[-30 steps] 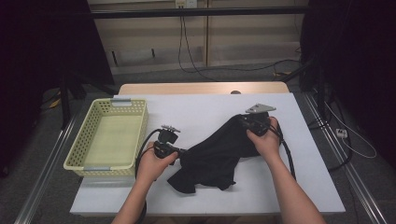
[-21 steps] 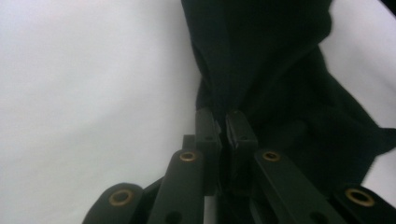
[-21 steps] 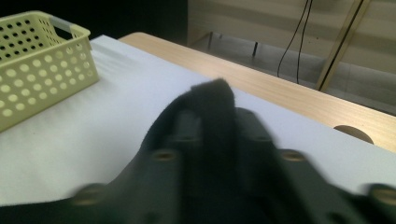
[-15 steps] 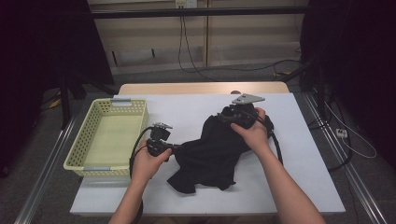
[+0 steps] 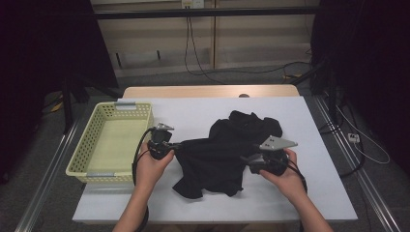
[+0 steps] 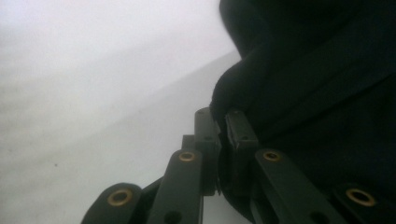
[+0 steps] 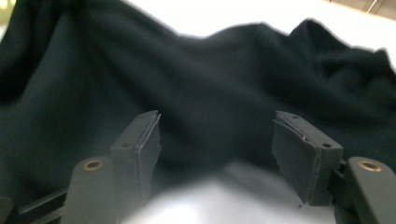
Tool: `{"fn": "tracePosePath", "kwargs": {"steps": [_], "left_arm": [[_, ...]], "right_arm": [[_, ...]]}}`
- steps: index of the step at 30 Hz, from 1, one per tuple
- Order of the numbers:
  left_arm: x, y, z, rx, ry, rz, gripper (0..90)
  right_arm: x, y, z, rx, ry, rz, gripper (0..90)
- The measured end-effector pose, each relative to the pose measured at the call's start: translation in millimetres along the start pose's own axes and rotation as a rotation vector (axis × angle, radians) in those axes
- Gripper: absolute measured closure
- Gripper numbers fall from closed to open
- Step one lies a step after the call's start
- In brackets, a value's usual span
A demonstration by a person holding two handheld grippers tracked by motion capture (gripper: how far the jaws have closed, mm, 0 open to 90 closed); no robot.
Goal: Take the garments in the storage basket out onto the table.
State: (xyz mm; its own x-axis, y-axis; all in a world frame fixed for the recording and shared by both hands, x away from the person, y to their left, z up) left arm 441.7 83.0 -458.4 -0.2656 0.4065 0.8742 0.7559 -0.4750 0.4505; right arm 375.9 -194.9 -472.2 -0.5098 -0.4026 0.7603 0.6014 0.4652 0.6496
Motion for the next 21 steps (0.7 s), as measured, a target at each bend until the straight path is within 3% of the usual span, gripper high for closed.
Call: {"fn": "tracePosePath", "kwargs": {"steps": [3, 8, 10, 13, 15, 17, 18, 21], "left_arm": [[-2.0, 3.7, 2.8, -0.004, 0.037, -0.004, 85.5], [2.6, 9.9, 12.9, 0.026, 0.084, -0.035, 85.4], [5.1, 11.5, 14.9, 0.044, 0.075, -0.050, 85.3], [3.8, 7.7, 15.5, 0.033, 0.067, -0.030, 83.0], [0.7, 5.9, 13.1, 0.027, 0.032, -0.004, 73.9], [0.3, 4.7, 8.0, 0.024, -0.018, 0.012, 48.8], [1.4, 4.8, 5.2, 0.019, -0.032, 0.006, 40.8], [4.5, 4.1, -4.1, -0.030, -0.069, 0.017, 25.1]], "right_arm": [[-3.6, -18.3, 3.0, 0.005, 0.003, 0.040, 31.9], [-8.1, -27.7, 10.9, -0.016, 0.055, 0.027, 31.5], [-10.9, -26.3, 13.0, -0.024, 0.068, 0.033, 30.0], [-16.3, -23.9, 19.0, -0.009, 0.072, 0.047, 29.8], [-21.2, -23.5, 22.7, -0.006, 0.073, 0.070, 30.3], [-25.3, -23.7, 24.1, 0.006, 0.055, 0.106, 30.5], [-26.4, -23.7, 24.4, 0.008, 0.049, 0.115, 30.4], [-27.1, -23.9, 24.4, 0.009, 0.038, 0.124, 33.4]]}}
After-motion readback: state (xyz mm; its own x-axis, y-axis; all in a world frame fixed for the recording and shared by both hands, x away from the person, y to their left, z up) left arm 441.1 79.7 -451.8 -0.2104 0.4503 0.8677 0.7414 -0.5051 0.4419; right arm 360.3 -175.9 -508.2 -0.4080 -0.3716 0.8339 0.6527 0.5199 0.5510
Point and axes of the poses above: each handheld gripper's, and its own axes: x roughly backward along the jaws, y roughly out of its top, z roughly to its left, the point moved 7 cm from there along -x, roughly forward along the jaws, and after that the axes turned 15 degrees about z, right-handed, at the moved point
